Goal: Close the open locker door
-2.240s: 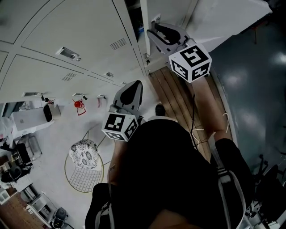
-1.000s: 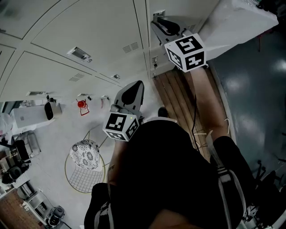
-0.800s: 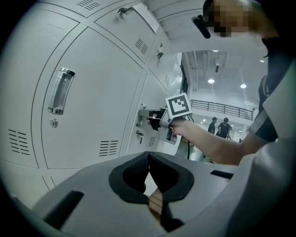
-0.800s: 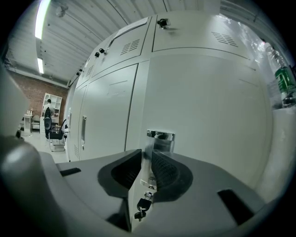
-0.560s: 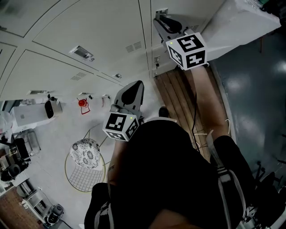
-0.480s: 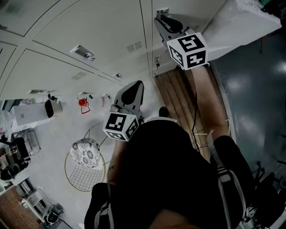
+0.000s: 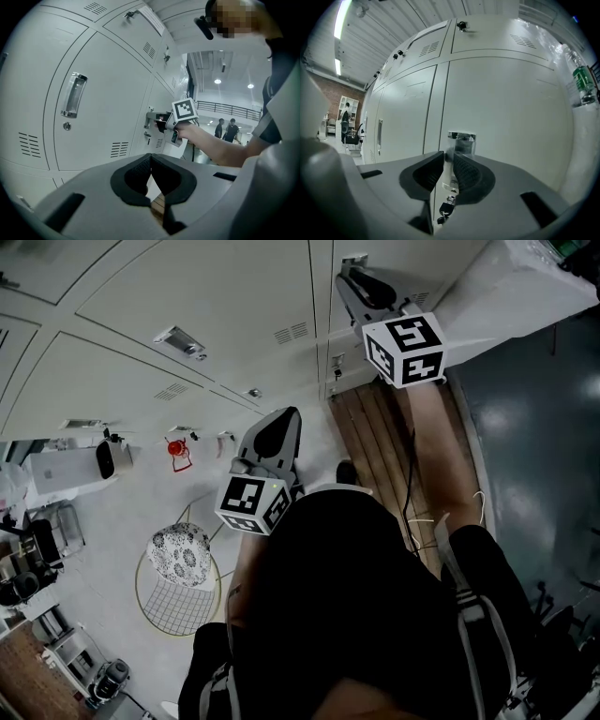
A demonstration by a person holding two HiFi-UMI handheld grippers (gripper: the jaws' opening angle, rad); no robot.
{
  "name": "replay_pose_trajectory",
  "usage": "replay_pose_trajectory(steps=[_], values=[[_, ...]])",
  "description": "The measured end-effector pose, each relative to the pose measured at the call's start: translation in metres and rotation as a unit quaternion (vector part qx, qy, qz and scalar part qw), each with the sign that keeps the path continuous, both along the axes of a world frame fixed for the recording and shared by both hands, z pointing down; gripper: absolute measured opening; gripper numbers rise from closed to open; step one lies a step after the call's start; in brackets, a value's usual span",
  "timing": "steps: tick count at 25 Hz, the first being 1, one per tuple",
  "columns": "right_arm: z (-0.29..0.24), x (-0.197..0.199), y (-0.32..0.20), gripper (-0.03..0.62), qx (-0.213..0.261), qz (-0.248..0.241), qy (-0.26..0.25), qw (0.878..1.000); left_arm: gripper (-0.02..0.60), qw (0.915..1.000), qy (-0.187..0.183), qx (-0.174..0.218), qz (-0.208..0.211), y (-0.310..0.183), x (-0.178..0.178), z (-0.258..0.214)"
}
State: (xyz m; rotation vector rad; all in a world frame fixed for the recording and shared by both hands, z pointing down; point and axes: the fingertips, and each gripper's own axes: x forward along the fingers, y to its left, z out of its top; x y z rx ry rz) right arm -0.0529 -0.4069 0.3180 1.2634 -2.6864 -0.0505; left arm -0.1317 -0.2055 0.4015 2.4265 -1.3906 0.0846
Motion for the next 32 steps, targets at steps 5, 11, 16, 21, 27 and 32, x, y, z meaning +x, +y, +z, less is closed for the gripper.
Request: replay_pose_trajectory(steps=[5,11,16,21,27,32], values=[[-0.001,0.0,0.0,0.058,0.004,0.012,-0.003,1.0,0.017,1.0,-0.001,-0.001,-0.009,0.004,-0.007,0.002],[-0.005,0.004,0.001,0.058,0.008,0.021,-0.005,1.0,0.017,0.9999,0.0,0.001,-0.013,0.008,-0.012,0.0],[-0.006,0.006,0.006,0.058,0.009,0.02,-0.005,1.0,0.018,0.9999,0.0,0.003,-0.01,0.011,-0.007,-0.001],[-0.008,0.007,0.012,0.058,0.01,0.019,-0.004,1.0,0.018,0.9999,0.002,0.007,-0.009,0.014,-0.004,-0.004],[-0.011,0.01,0.022,0.058,0.016,0.014,0.004,1.0,0.017,0.9999,0.007,0.013,-0.008,0.017,0.005,-0.007],[-0.011,0.014,0.036,0.058,0.015,0.004,-0.003,1.0,0.017,0.9998,0.013,0.016,-0.002,0.017,0.021,-0.009]])
